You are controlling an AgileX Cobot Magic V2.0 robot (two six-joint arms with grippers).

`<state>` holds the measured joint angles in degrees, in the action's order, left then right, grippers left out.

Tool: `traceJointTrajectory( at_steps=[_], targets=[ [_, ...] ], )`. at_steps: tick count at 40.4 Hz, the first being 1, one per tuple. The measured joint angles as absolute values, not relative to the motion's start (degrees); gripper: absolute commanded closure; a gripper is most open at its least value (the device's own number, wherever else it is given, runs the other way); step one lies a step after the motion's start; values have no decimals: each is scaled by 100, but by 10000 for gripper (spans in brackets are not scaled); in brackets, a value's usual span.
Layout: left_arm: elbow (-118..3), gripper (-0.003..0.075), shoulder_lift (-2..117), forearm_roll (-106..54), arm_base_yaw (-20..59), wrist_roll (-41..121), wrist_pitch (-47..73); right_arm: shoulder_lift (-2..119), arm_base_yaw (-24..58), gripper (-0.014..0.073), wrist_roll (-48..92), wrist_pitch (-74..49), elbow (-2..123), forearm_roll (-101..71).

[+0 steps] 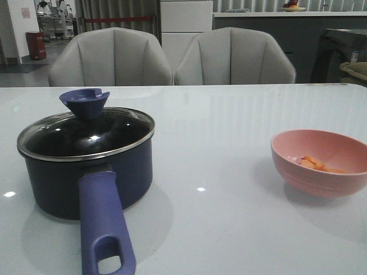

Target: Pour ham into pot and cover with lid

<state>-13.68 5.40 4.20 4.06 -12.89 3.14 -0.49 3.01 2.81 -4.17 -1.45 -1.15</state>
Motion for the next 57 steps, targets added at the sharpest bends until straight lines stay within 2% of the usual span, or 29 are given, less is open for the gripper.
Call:
traceJointTrajectory(
  at_steps=[12,29,33,39,44,57],
  targets=[
    [-2733,598,1686,256,406,-1289,2273,-49,301,443,281,-417,-145,-115],
    [-2698,584,1910,252,406,-1289,2507,-49,301,443,281,-417,-145,-115],
    [-2700,511,1961,410,406,-1289,2507,-49,301,443,281,-417,-145,-115],
    [-2700,314,1995,489,406,-1289,2507,-49,301,443,281,-417,-145,-115],
    [-2700,206,1995,489,406,-1289,2507,-49,301,443,281,-417,-145,-115],
    [-2700,199,2022,383,406,-1289,2340,-49,301,443,281,-417,-145,-115]
  ],
)
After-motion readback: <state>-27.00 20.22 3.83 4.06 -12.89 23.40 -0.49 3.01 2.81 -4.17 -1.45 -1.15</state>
